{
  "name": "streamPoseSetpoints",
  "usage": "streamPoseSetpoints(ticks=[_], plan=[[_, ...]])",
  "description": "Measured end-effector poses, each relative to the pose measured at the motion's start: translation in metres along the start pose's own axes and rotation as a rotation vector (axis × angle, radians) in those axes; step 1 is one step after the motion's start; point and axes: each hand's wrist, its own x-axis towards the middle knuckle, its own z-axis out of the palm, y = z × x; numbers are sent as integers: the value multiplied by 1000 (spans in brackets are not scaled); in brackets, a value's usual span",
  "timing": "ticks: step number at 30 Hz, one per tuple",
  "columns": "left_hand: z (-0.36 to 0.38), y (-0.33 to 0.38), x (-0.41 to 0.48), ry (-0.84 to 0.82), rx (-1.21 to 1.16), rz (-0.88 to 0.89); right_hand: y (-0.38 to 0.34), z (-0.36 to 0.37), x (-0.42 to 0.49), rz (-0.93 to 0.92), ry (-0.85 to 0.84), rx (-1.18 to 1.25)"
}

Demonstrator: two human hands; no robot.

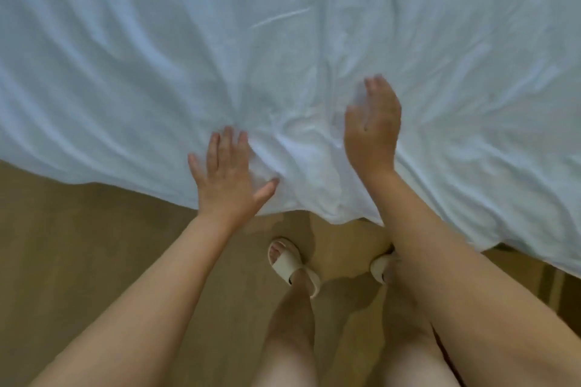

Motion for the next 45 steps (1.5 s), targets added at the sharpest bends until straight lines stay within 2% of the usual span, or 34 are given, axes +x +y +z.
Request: streamPoseSetpoints(ticks=[1, 2, 4, 5, 6, 7, 8, 10, 12, 16, 18, 19, 20, 22, 23, 25, 27, 30, 32, 33, 35, 37, 40, 43, 45], plan=[[-1, -13, 0, 47, -112, -85, -10, 7, 5, 117, -19, -53], [-1, -25, 0, 103, -224, -193, -22, 23, -1, 145, -138, -142], [2, -43, -1, 199, -430, -435, -45, 64, -40, -99, -499, -312], [5, -53, -2, 235, -512, -565, -55, 81, -63, -224, -685, -300], [8, -62, -4, 248, -582, -695, -64, 93, -82, -289, -816, -250], [11, -70, -5, 226, -658, -819, -71, 99, -94, -305, -871, -197], [13, -78, -4, 185, -773, -931, -75, 101, -98, -285, -872, -147], [15, -93, 3, 125, -1203, -1066, -82, 100, -91, -242, -787, -117], [12, -102, 9, 110, -1690, -1050, -88, 98, -85, -271, -761, -155], [-2, -117, 28, 125, -2131, -980, -111, 101, -72, -344, -812, -163], [-23, -121, 32, 258, -2215, -969, -133, 107, -59, -423, -760, -147], [-28, -126, 27, 392, -2216, -949, -147, 111, -55, -493, -720, -137], [-33, -134, 16, 511, -2176, -890, -162, 116, -53, -565, -692, -119], [-34, -151, -8, 642, -2085, -794, -187, 130, -51, -688, -704, -157], [-31, -158, -15, 633, -2027, -876, -191, 138, -50, -736, -786, -258], [-14, -163, -4, 604, -1902, -1199, -181, 151, -44, -767, -1010, -602], [-12, -157, 31, 456, -1818, -1376, -170, 162, -36, -749, -1106, -847], [-13, -159, 81, 264, -1807, -1343, -167, 171, -30, -764, -1087, -791], [-19, -177, 80, 208, -2064, -1250, -172, 172, -30, -747, -1083, -694], [-24, -188, 73, 257, -2203, -1191, -178, 175, -31, -741, -1089, -659], [-27, -215, 59, 470, -2418, -1106, -195, 183, -32, -748, -1122, -613], [-35, -243, 52, 639, -2508, -1008, -216, 196, -34, -780, -1149, -577], [-55, -284, 62, 658, -2487, -921, -254, 223, -39, -790, -1150, -547], [-73, -327, 73, 693, -2535, -823, -289, 245, -48, -655, -1143, -503], [-86, -356, 80, 569, -2537, -747, -314, 259, -55, -555, -1129, -416]])
